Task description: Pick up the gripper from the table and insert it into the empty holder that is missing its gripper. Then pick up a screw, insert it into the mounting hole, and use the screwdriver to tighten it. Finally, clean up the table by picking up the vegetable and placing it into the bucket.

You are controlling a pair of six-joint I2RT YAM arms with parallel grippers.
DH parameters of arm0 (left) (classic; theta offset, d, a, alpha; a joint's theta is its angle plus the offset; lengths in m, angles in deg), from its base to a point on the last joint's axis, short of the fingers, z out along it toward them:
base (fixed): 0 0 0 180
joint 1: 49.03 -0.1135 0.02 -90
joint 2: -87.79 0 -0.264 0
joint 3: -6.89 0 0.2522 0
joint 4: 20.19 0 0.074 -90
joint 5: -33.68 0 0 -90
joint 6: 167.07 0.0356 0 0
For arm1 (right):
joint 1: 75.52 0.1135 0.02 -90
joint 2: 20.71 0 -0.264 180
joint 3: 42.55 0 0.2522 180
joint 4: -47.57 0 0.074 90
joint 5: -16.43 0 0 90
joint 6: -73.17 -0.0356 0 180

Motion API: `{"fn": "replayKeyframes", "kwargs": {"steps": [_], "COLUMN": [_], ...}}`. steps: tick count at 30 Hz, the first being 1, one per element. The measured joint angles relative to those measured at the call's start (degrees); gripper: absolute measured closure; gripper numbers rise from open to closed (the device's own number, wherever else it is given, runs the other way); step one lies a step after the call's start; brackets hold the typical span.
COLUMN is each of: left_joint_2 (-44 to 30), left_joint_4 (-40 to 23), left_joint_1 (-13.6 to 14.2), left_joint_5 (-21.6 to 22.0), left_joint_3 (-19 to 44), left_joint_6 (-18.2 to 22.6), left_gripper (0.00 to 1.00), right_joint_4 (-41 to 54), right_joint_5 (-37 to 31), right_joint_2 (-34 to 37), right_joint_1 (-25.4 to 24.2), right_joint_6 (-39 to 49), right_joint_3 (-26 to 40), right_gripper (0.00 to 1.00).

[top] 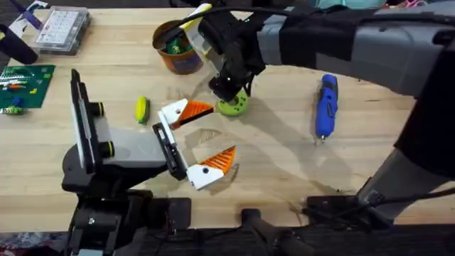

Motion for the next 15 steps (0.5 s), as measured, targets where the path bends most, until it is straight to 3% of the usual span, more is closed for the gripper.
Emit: {"fn": "replayKeyframes", "kwargs": {"steps": [15], "left_joint_2": [0.0], "left_joint_4": [-0.1], "left_joint_1": [0.0], "left_joint_5": [0.0], "left_joint_3": [0.0], "left_joint_6": [0.0], "left_gripper": [0.011], "right_joint_4": [4.9], "right_joint_5": [0.0], "right_joint_2": [0.2], "right_joint_1": [0.0], "right_joint_6": [0.0], "right_joint_3": [2.7], "right_gripper": [0.994]}}
